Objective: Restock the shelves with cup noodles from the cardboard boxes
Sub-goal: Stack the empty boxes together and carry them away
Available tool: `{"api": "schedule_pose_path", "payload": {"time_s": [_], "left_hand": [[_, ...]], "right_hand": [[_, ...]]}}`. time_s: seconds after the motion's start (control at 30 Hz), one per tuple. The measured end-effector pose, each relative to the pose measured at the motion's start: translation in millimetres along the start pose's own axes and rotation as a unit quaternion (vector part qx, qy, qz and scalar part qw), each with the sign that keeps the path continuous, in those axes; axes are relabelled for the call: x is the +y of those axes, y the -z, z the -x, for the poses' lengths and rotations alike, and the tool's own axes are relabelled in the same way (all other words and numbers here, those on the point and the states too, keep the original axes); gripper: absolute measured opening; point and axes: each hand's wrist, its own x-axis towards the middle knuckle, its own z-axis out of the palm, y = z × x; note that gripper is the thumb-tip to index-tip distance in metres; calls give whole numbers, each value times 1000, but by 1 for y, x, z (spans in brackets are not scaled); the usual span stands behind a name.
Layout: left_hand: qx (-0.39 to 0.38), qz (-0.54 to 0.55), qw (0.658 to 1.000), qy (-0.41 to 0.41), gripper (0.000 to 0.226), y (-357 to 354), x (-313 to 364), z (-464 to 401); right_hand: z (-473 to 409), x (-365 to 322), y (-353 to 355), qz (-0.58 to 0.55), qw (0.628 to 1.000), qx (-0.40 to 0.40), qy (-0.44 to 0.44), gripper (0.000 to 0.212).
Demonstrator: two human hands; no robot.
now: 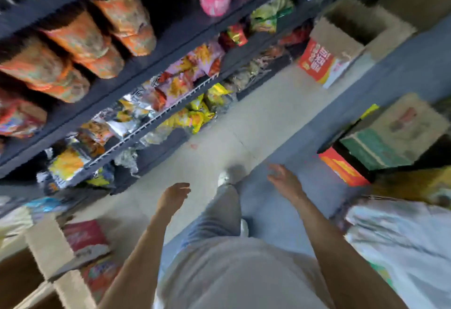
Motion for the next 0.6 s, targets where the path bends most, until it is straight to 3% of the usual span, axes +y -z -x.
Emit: {"api": "schedule_pose_path", "payload": {"time_s": [0.2,0.37,0.5,0.6], "left_hand": [[-12,-132,991,3,26,-39,123,-95],[-55,-255,961,-93,26,-106,273,-148],[-125,-320,920,-187,21,-165,403,-179],[-128,-347,897,-242,26,-221,512,-203]], "right_hand": [[-62,45,93,-74,989,37,-123,38],[-134,56,191,-145,968,94,-185,34],[-186,53,269,-95,974,132,-157,37],[-240,49,342,-33,982,152,-106,44]]}}
